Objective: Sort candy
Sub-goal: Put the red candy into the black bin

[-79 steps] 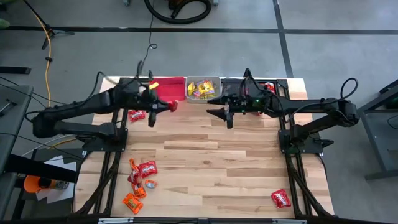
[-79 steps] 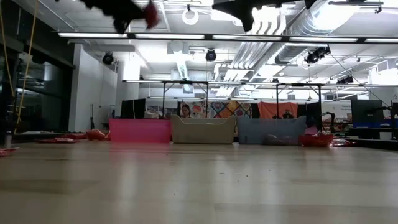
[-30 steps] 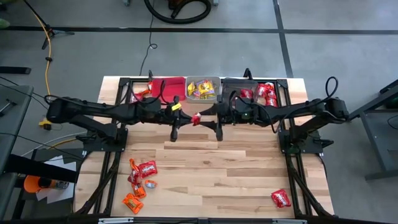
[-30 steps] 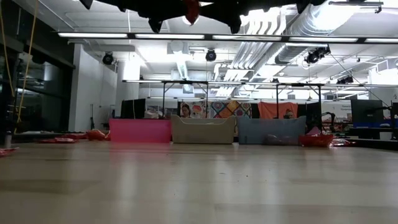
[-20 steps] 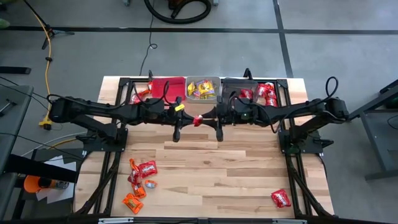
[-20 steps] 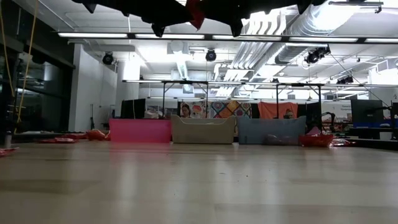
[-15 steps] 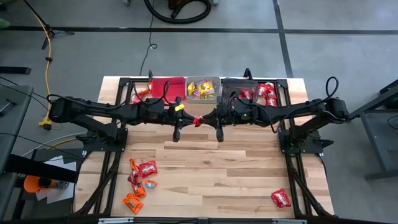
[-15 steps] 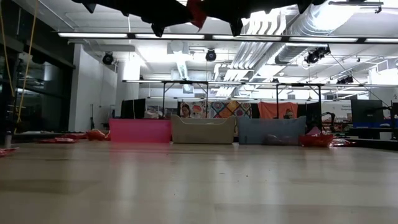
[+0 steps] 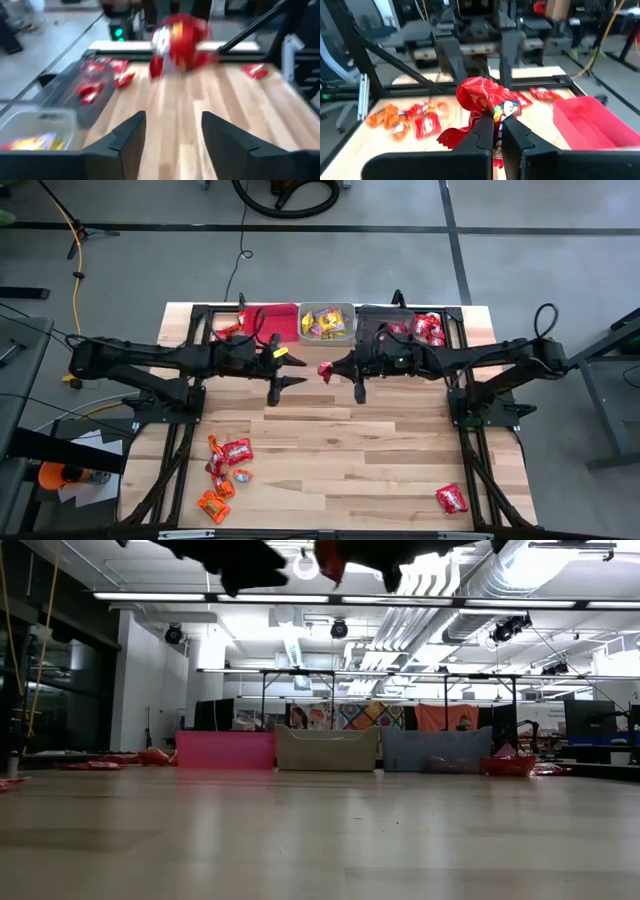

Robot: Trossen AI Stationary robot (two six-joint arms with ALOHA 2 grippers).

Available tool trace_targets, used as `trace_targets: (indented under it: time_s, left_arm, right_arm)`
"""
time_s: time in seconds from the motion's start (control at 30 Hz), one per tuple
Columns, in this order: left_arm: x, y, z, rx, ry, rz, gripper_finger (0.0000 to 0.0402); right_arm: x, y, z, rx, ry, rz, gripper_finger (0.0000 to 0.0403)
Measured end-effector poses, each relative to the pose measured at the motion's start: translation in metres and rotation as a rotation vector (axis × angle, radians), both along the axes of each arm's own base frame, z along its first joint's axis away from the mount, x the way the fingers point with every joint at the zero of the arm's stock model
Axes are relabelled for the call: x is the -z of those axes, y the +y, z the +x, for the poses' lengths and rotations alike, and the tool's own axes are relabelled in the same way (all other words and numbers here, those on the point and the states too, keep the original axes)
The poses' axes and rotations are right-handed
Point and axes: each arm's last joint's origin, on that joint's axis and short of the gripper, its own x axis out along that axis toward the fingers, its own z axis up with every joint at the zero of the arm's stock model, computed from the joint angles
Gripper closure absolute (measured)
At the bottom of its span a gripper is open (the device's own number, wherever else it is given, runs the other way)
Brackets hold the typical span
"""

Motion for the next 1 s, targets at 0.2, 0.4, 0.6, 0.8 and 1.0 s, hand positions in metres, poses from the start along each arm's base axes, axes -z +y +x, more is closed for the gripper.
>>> trace_targets:
  time_s: [0.2,0.4,0.6,0.8,1.0]
  left_arm:
    - [-0.003,0.003,-0.043,-0.214,0.161,-0.052,0.0195]
    - [0.010,0.004,-0.068,-0.315,0.053,-0.131,0.0195]
    - [0.032,0.004,-0.075,-0.339,-0.146,-0.223,0.0195]
    - [0.032,0.004,-0.074,-0.324,-0.166,-0.160,0.0195]
    - [0.028,0.005,-0.073,-0.340,-0.203,-0.121,0.0195]
  right_arm:
    - [-0.007,-0.014,-0.037,0.076,0.174,0.008,0.0402]
    - [0.002,-0.023,-0.068,0.170,0.405,0.008,0.0402]
    - [0.010,-0.027,-0.079,0.201,0.544,-0.027,0.0402]
    - [0.011,-0.071,-0.091,0.464,0.558,-0.022,0.0403]
    - [0.025,-0.140,-0.106,0.714,0.524,0.200,0.0403]
